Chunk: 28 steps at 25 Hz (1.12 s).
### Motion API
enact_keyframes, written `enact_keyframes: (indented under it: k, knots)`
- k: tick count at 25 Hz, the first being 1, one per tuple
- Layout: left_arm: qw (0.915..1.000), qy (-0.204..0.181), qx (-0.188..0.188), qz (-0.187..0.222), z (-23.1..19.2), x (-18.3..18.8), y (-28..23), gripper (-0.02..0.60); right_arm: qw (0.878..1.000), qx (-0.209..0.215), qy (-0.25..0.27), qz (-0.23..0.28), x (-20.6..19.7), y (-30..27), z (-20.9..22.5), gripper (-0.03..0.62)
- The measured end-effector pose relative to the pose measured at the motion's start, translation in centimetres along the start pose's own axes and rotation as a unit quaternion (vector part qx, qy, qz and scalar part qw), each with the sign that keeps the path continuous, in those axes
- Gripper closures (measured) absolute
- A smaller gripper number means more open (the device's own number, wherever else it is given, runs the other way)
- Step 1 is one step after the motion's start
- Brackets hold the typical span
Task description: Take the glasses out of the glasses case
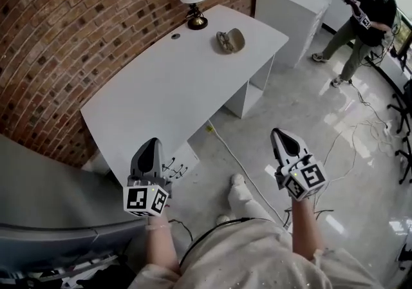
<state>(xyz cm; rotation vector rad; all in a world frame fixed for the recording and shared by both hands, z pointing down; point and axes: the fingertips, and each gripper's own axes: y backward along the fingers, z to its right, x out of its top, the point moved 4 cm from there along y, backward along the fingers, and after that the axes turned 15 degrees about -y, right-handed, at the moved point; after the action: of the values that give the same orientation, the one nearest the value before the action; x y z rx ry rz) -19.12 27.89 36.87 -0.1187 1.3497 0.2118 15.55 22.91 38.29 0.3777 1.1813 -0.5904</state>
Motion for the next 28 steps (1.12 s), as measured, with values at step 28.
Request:
enact_keyframes:
  k: [28]
  knots:
    - [0.9997, -0.005, 0.011, -0.022, -0.8, -1.2, -22.9, 0.577, 0.997, 0.051, -0.041, -0.041, 4.5, -19.4, 15.8, 0.589]
